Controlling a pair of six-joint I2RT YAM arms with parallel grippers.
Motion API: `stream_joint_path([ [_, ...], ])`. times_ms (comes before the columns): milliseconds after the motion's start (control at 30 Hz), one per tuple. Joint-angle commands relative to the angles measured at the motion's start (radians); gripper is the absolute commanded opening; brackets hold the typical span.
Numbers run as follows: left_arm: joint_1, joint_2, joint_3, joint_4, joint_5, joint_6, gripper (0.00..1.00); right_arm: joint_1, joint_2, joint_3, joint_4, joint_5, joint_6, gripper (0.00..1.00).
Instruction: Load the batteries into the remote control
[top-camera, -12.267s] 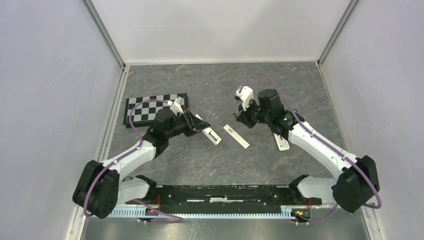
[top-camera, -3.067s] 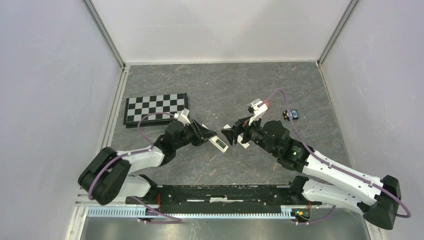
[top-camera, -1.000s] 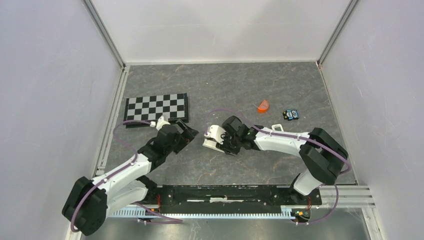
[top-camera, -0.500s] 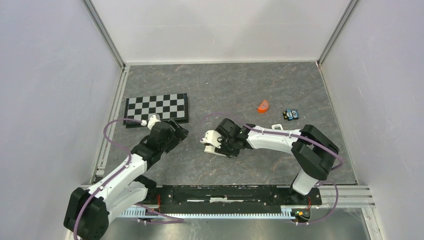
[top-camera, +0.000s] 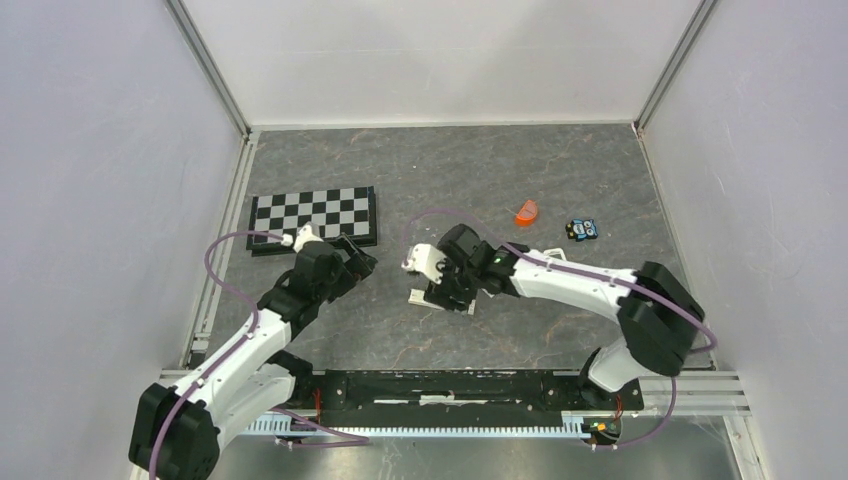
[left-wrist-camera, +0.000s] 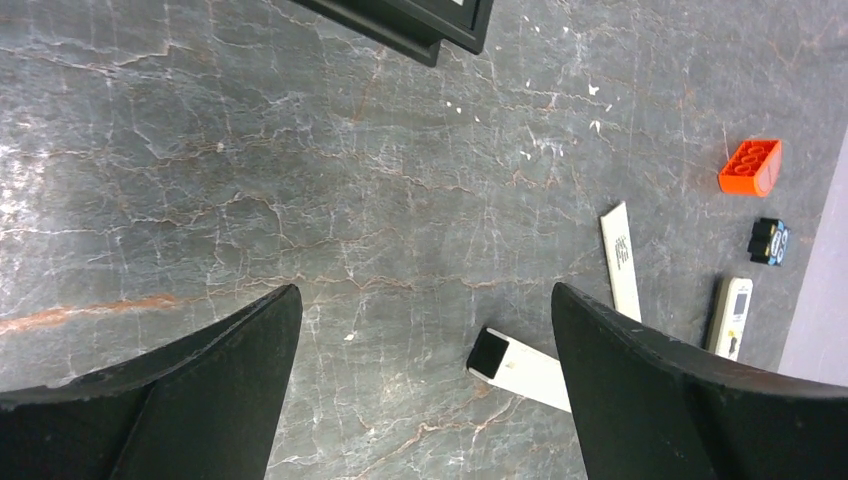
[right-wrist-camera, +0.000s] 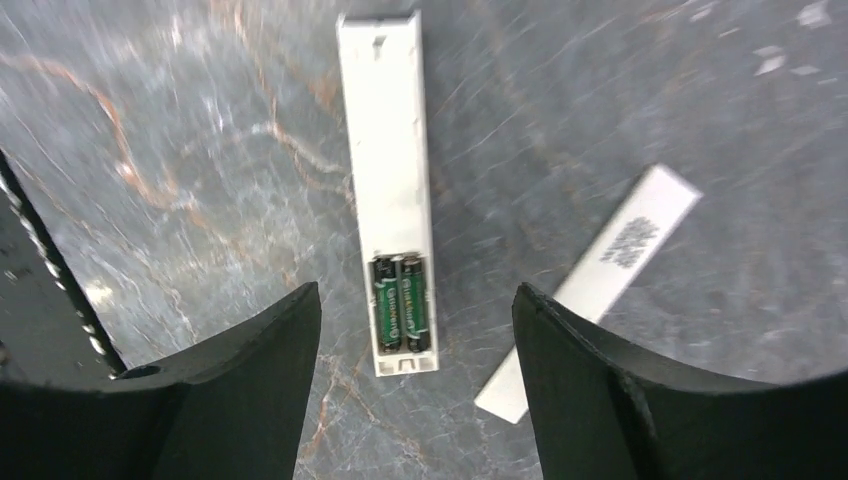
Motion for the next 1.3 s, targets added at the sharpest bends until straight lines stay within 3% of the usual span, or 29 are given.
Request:
stream_joint_path([
  [0, 0.009, -0.004, 0.038, 0.052, 0.048, 0.074, 1.0, -0.083, -0.122, -0.008, 0.117, -0.043, 0.1, 0.75],
  [167, 0.011, -0.005, 0.042, 0.112, 0.14, 0.11, 1.0, -0.216, -0.099, 0.005, 0.083, 0.0, 0.228, 0.71],
  [400, 0.011, 0.025, 0.043, 0.205, 0.282, 0.139, 1.0, -0.219, 0.034, 0.038, -0.011, 0.043, 0.215, 0.72],
  [667, 0.011, 0.048, 0.046, 0.225, 0.297, 0.142, 1.0, -0.219, 0.147, 0.101, -0.054, 0.098, 0.221, 0.7],
  [1267, 0.009, 0.023, 0.039, 0.258, 0.305, 0.141, 1.0, -0.242, 0.287, 0.174, -0.185, 0.057, 0.19, 0.58],
])
